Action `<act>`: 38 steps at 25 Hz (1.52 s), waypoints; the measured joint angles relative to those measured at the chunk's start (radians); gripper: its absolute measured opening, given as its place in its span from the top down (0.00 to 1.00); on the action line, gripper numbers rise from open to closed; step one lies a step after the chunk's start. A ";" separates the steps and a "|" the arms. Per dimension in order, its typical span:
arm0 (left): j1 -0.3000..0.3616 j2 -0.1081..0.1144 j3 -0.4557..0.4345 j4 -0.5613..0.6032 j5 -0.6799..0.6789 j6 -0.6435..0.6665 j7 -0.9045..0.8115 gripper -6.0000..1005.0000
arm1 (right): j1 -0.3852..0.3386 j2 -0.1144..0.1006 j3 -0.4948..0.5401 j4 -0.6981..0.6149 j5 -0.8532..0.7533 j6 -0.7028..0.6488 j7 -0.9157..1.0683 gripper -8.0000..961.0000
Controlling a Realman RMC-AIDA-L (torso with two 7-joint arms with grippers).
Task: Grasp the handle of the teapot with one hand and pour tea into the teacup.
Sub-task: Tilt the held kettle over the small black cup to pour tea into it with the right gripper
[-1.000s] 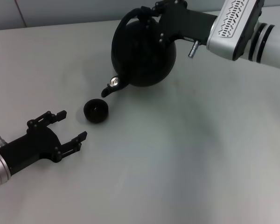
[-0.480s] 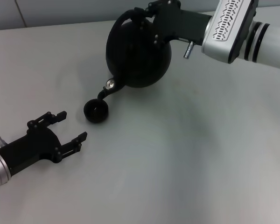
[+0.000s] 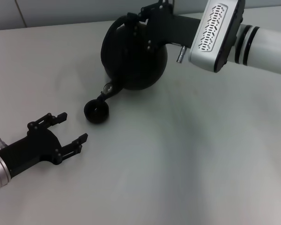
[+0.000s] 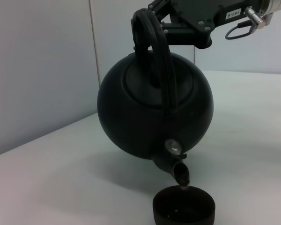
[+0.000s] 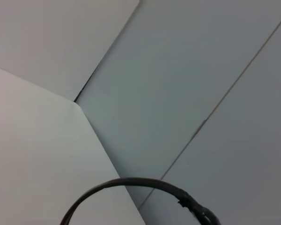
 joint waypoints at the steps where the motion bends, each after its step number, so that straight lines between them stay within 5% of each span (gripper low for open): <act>1: 0.000 0.000 0.000 0.000 0.000 0.001 0.000 0.23 | 0.000 0.000 -0.001 -0.002 0.001 0.000 0.000 0.90; 38: 0.001 0.002 0.000 0.002 0.000 0.001 -0.001 0.23 | -0.049 0.000 -0.117 -0.100 0.098 0.078 0.017 0.91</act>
